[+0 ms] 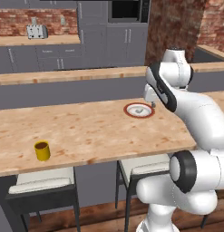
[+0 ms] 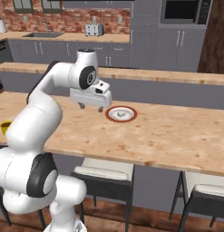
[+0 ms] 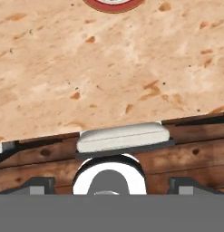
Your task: Pick up the marshmallow and place it in the cup of hot chocolate on the dining counter.
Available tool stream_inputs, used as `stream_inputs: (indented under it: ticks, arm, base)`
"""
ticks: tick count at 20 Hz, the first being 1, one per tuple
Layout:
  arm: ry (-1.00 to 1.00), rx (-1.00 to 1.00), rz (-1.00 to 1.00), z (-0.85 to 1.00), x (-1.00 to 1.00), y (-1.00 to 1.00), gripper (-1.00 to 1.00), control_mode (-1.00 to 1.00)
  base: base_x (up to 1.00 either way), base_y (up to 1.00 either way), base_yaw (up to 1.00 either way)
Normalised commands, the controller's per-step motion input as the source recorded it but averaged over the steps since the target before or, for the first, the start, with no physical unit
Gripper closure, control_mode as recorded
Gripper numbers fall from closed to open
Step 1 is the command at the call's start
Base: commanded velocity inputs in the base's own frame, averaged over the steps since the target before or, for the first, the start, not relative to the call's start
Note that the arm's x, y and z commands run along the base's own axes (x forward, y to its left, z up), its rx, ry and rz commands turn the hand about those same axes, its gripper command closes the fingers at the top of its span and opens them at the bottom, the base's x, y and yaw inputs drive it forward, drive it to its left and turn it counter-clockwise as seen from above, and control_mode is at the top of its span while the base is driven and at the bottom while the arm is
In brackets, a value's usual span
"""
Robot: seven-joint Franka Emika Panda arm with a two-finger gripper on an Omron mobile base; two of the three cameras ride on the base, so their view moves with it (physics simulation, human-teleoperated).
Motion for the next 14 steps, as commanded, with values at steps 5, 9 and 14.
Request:
stream_inputs:
  ticks: [5,9,14]
  arm:
    - [0.0,-0.02,-0.24,-0.37,0.43,0.0,-1.0,-1.0]
    - [0.0,0.0,-0.16,-0.42,0.42,0.0,-1.0,-1.0]
    - [0.0,0.04,-0.03,-0.34,0.47,0.0,-1.0,-1.0]
  base:
    - [0.0,0.0,0.0]
    - [0.0,0.0,0.0]
    - [0.0,0.0,0.0]
